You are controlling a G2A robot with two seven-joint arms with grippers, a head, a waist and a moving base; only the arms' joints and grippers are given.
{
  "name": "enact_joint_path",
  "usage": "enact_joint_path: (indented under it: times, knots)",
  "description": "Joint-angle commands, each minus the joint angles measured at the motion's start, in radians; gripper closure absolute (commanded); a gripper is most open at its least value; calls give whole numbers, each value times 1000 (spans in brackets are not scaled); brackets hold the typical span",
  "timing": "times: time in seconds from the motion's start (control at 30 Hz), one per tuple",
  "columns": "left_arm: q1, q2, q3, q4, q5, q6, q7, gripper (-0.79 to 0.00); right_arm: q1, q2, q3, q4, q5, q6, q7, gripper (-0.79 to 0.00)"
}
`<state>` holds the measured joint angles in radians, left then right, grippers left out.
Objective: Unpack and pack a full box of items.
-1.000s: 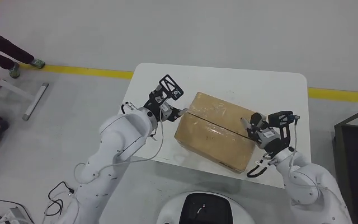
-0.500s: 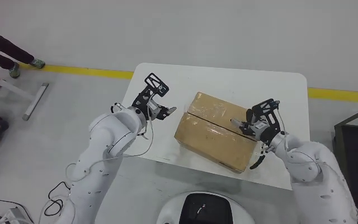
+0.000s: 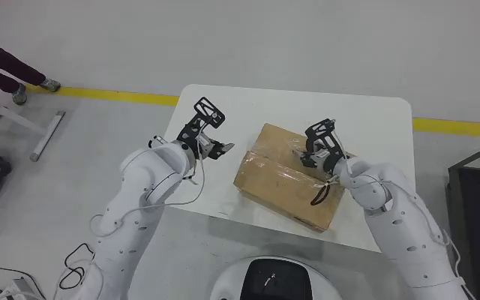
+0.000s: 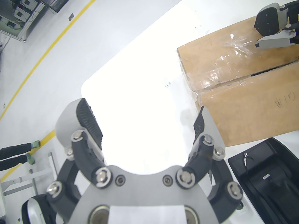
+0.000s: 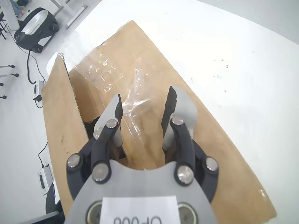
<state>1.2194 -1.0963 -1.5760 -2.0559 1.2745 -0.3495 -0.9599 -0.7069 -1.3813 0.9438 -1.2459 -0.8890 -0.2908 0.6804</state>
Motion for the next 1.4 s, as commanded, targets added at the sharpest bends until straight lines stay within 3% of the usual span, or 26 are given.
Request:
enact_joint_path:
  times: [0.0, 0.1, 0.13, 0.17, 0.53, 0.77, 0.8, 0.97, 1.07, 1.17, 1.37]
  knots:
    - [2, 1, 1, 3, 0, -2, -1, -785, 12, -5, -13, 21, 1, -1, -7, -326]
    - [6, 3, 4, 9, 3, -9, -4, -785, 27, -12, -28, 45, 4, -5, -18, -175]
    - [6, 4, 5, 11, 4, -11, -4, -785, 30, -14, -31, 50, 7, -6, -24, -25]
    - [7, 4, 6, 12, 6, -12, -3, -785, 33, -16, -33, 52, 11, -9, -30, 0]
    - [12, 10, 12, 25, 10, -20, -6, -785, -14, -1, 48, -40, 87, -40, -69, 0]
    - [23, 14, 20, 38, 18, -39, -11, -785, -79, 18, 113, -129, 150, -29, -8, 0]
    - [25, 15, 18, 39, 17, -38, -11, -785, -89, 21, 121, -137, 154, -24, 10, -203]
    - [26, 18, 4, 39, -2, -33, -8, -785, -109, 30, 119, -155, 97, 7, 72, -505]
    - [23, 19, 2, 42, -5, -33, -6, -785, -100, 28, 100, -148, 60, 25, 75, -628]
    - [23, 19, 2, 42, -5, -33, -6, -785, -77, 21, 63, -129, 29, 36, 81, -640]
    - [23, 19, 2, 42, -5, -33, -6, -785, -20, -1, -10, -60, 22, 43, 66, -591]
